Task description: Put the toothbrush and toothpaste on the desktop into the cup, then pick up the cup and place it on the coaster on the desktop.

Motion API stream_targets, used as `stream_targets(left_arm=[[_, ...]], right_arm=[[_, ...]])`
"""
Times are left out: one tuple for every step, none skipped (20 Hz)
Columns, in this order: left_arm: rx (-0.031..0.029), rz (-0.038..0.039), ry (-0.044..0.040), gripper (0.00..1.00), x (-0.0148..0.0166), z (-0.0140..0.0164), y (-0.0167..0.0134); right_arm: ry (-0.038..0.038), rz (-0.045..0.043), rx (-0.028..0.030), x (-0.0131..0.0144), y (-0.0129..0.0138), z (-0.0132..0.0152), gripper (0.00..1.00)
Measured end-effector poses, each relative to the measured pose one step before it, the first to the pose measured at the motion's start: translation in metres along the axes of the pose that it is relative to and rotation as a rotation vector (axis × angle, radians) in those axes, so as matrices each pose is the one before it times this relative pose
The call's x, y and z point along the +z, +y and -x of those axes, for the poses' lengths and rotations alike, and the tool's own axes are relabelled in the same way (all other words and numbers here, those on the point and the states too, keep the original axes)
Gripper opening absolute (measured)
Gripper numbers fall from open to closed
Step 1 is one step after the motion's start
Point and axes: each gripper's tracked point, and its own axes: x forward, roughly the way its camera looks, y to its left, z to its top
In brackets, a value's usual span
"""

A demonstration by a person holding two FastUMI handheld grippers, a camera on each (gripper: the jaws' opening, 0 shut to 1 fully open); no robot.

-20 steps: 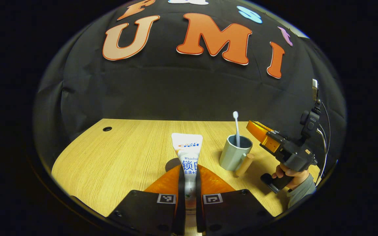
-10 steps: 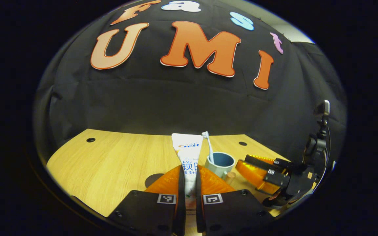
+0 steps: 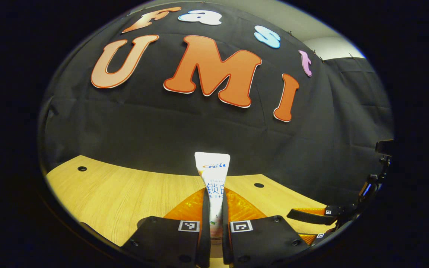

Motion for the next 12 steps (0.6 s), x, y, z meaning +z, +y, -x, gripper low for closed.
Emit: stream_targets(left_arm=[[-0.01818,0.00737,-0.01297,0.16,0.00089,-0.00356,-0.00544],[-0.01948,0.01063,-0.01397,0.17,0.00114,-0.00411,-0.00425],[-0.00812,0.00861,-0.0161,0.17,0.00192,-0.00393,-0.00226],[-0.0071,-0.00422,-0.00698,0.17,-0.00138,-0.00453,-0.00071],[-0.0021,-0.00613,-0.00742,0.17,0.00005,-0.00351,-0.00113],[-0.00794,-0.00388,-0.00474,0.17,-0.00206,-0.00543,-0.00135],[-0.00595,0.0008,-0.00579,0.17,-0.00036,-0.00298,-0.00193],[-0.0091,0.00533,-0.00502,0.17,0.00008,-0.0028,-0.00089],[-0.00595,0.00417,-0.00169,0.17,-0.00139,-0.00264,-0.00123],[0.00079,0.01051,-0.01098,0.17,0.00018,-0.00342,0.001],[-0.00577,0.00613,-0.00608,0.17,-0.00116,-0.00071,-0.00041],[-0.00091,0.00268,-0.00865,0.17,-0.00067,0.0004,0.00046]], right_arm=[[-0.00249,-0.00106,-0.00617,0.00064,-0.00282,0.00557,0.81],[-0.00219,0.00133,-0.00727,0.00102,-0.00246,0.00501,0.82],[-0.00404,0.00338,-0.01145,0.00057,-0.0037,0.00462,0.82],[-0.00467,0.0024,-0.00977,0.00083,-0.00331,0.00505,0.82],[-0.00245,0.00097,-0.01112,-0.00003,-0.00376,0.00438,0.82],[-0.0025,-0.00205,-0.00739,0.00036,-0.0029,0.00408,0.82],[0.00116,-0.00152,-0.00815,-0.00065,-0.00273,0.00336,0.82],[-0.00062,0.00126,-0.00811,-0.00007,-0.0027,0.00408,0.82],[-0.00088,0.00724,-0.0075,0.00052,-0.00213,0.00345,0.82],[-0.00395,0.00937,-0.00913,0.00086,-0.00301,0.0033,0.82],[-0.00626,0.00741,-0.00697,0.00181,-0.00256,0.00216,0.82],[-0.00283,0.00415,-0.00588,0.00098,-0.00242,0.00291,0.82]])
